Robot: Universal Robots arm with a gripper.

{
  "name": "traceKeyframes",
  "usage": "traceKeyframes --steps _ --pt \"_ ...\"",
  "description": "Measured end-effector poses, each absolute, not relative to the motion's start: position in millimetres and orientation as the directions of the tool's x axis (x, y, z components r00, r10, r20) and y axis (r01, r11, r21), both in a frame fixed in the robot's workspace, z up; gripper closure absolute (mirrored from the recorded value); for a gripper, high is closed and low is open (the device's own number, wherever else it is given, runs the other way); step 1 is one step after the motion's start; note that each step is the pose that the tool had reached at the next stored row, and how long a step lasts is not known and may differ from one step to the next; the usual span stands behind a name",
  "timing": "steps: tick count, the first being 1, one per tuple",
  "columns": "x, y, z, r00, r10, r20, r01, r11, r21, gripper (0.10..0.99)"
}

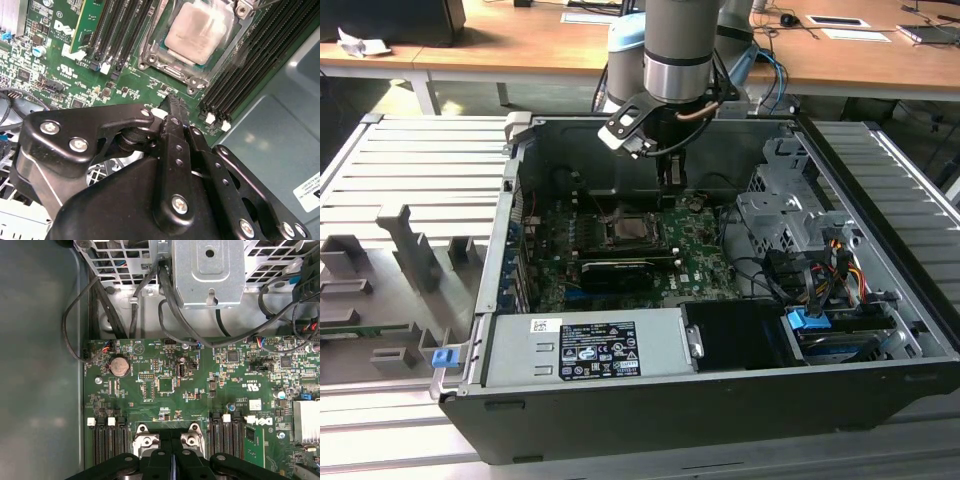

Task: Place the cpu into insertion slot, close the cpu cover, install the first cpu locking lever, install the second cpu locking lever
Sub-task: 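Close the cpu cover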

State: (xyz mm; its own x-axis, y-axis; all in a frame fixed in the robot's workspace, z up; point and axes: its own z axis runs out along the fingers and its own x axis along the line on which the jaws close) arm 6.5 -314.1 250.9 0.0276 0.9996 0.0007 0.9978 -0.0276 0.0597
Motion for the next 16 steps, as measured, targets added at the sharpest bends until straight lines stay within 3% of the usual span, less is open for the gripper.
traceKeyframes --steps 16 --pt "-2.9 -314.1 249.4 0.028 1.000 0.001 0.998 -0.028 0.060 0.980"
